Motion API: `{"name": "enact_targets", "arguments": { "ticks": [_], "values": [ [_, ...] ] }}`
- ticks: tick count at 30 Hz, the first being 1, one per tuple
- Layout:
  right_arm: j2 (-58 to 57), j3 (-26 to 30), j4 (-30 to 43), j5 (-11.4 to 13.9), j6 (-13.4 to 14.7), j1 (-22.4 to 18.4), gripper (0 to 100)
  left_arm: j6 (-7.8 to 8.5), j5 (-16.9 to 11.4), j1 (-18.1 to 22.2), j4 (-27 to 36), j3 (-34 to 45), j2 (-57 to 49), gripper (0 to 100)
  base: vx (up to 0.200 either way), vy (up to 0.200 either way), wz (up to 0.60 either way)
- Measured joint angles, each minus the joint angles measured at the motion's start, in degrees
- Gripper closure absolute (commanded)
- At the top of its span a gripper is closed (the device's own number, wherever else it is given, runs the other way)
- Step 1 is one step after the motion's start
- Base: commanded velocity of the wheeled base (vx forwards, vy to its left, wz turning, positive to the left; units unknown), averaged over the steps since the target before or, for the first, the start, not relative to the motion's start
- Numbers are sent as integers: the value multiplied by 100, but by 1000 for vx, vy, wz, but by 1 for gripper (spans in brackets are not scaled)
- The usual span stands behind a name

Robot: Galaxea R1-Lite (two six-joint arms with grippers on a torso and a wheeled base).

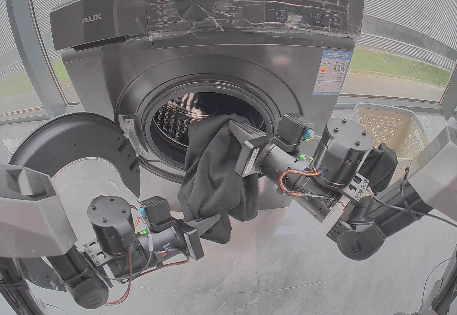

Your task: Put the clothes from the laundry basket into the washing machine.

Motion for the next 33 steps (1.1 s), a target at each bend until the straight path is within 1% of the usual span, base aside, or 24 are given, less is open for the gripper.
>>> {"name": "enact_targets", "arguments": {
  "ticks": [5, 6, 9, 13, 18, 21, 27, 33],
  "values": [
    [63, 107, -11, 6, -11, -30, 0, 74, -38, -243, 0, 439, -747, 100, 0, 0, 0],
    [83, 149, -13, 6, -16, -33, 0, 110, -38, -272, 0, 478, -874, 100, 0, 0, 0],
    [144, 358, -11, 6, -71, -35, 0, 234, -39, -280, 9, 491, -1136, 100, 0, 0, 0],
    [212, 742, 5, 4, -221, -71, 0, 316, -39, -245, 7, 336, -1309, 100, 0, 0, 0],
    [257, 1048, 16, 0, -378, -188, 0, 327, -13, -134, 5, -44, -1326, 100, 0, 0, 0],
    [268, 1252, 13, 4, -440, -315, 0, 349, 7, -29, 9, -113, -1276, 100, 0, 0, 0],
    [286, 1604, 16, 13, -460, -446, 0, 349, 22, 37, 5, -199, -1208, 100, 0, 0, 0],
    [321, 1754, 16, 30, -460, -402, 0, 354, 68, 61, 7, -240, -1161, 100, 0, 0, 0]
  ]
}}
